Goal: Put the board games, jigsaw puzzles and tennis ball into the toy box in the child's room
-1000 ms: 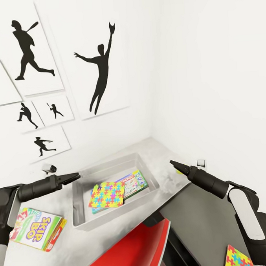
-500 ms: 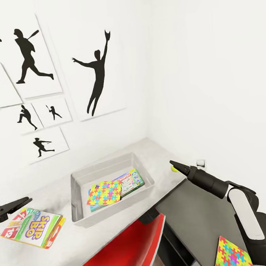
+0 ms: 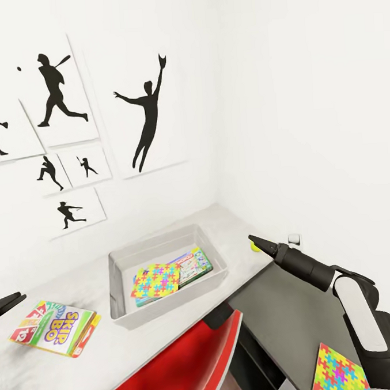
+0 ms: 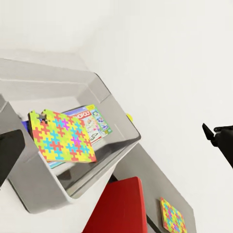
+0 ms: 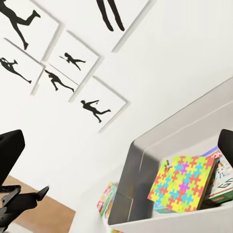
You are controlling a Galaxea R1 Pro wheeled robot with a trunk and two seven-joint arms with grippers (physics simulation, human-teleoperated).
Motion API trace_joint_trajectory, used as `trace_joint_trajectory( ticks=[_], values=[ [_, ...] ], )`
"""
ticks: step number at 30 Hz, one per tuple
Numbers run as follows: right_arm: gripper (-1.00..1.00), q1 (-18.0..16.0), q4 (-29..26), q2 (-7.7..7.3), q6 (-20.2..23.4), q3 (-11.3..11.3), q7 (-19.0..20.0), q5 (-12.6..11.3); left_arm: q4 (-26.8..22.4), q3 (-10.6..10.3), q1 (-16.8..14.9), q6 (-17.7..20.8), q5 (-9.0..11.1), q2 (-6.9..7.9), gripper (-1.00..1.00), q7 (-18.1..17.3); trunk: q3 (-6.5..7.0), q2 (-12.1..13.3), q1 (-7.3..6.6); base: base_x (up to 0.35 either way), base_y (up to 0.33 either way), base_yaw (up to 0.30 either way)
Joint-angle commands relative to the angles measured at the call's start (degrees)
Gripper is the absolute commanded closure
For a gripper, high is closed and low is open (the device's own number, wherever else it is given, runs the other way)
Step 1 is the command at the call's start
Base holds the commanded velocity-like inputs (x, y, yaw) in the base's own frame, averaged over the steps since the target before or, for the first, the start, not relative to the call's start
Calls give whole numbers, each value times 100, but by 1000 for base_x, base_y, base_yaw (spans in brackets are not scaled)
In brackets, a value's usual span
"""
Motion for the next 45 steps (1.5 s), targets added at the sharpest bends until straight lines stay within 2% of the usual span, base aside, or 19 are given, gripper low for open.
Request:
trace_joint_trajectory(
  ticks=[1, 11, 34, 45],
  values=[
    [-100, -5, -1, -2, -2, -8, 13, -3, -1, 13, -4, 61, -10, -1, -100, -27, -2, -11, 4, -4, 0, 84],
    [-100, -5, 27, -16, -162, -10, 31, -3, -3, 39, -2, 60, -10, -9, -100, -27, 83, -11, 4, -1, 0, 83],
    [-100, 3, 49, -32, -174, -32, 54, -13, -20, 33, -1, 60, -9, -19, -100, -27, 100, -11, 4, 0, 0, 7],
    [-100, 98, 49, -24, -176, -38, 57, -11, -20, 41, -3, 60, -9, -15, -100, -27, 162, -11, 4, 0, 0, 0]
  ],
)
